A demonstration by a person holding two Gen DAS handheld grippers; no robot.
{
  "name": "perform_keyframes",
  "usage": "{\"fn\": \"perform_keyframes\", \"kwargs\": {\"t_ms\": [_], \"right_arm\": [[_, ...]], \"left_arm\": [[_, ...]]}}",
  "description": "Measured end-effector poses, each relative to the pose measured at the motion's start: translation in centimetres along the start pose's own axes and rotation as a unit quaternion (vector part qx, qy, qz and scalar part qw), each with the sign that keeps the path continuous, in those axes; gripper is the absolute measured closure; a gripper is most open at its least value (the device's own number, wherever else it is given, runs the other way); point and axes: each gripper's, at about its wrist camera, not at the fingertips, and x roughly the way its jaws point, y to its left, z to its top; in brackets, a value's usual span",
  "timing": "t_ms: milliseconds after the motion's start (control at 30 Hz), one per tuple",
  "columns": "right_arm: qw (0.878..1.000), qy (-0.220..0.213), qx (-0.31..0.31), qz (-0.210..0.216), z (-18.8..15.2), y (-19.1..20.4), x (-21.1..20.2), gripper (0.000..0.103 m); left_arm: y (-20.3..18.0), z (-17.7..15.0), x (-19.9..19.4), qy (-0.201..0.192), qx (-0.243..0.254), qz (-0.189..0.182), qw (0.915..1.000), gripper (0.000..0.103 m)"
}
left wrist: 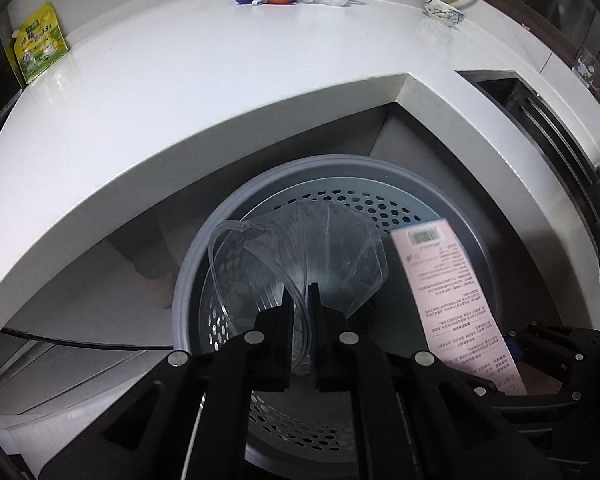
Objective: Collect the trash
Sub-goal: 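Open both tools to drop the cup and receipt into the wastebasket, then withdraw both tools from the wastebasket toward the snack wrapper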
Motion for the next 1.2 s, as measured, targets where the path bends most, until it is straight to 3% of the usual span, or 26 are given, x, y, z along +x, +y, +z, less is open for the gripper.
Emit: {"fn": "perform_keyframes", "kwargs": {"t_ms": [67,100,133,200,600,700,1033,1200], "right_arm": [[1.0,-0.009,-0.003,0.0,0.2,0.0,-0.5,0.052],[1.0,-0.012,-0.004,0.0,-0.2,-0.4,-0.9,0.046],[1.0,-0.016,-0.005,0.0,-0.2,-0.4,-1.1,0.045],[1.0,-0.026,-0.007,-0.004,-0.2,-0.2,-1.5,0.045],[0.998,-0.053,-0.01,-0.018,0.1,0.5,-5.2,0.045],[0.998,-0.061,-0.017,-0.018,0.9,1.6,-6.5,0.044],[0.992,-0.118,-0.045,-0.025,4.0,2.9,-12.7,0.04],[0.989,-0.135,-0.043,-0.029,5.4,2.4,-14.3,0.039]], "left_arm": [[0.0,0.0,-0.4,-0.006,0.001,0.003,1.0,0.091],[0.0,0.0,-0.5,-0.007,0.001,0.005,1.0,0.079],[0.0,0.1,-0.6,-0.008,0.0,0.008,0.9999,0.061],[0.3,0.0,-1.2,-0.02,-0.009,0.016,0.9996,0.04],[2.2,0.6,-5.2,-0.019,-0.033,0.044,0.9983,0.038],[2.2,1.5,-7.5,-0.039,-0.037,0.041,0.9977,0.033],[0.6,4.7,-13.2,-0.109,-0.021,0.035,0.9932,0.03],[0.6,5.6,-14.2,-0.114,-0.026,0.035,0.9925,0.029]]}}
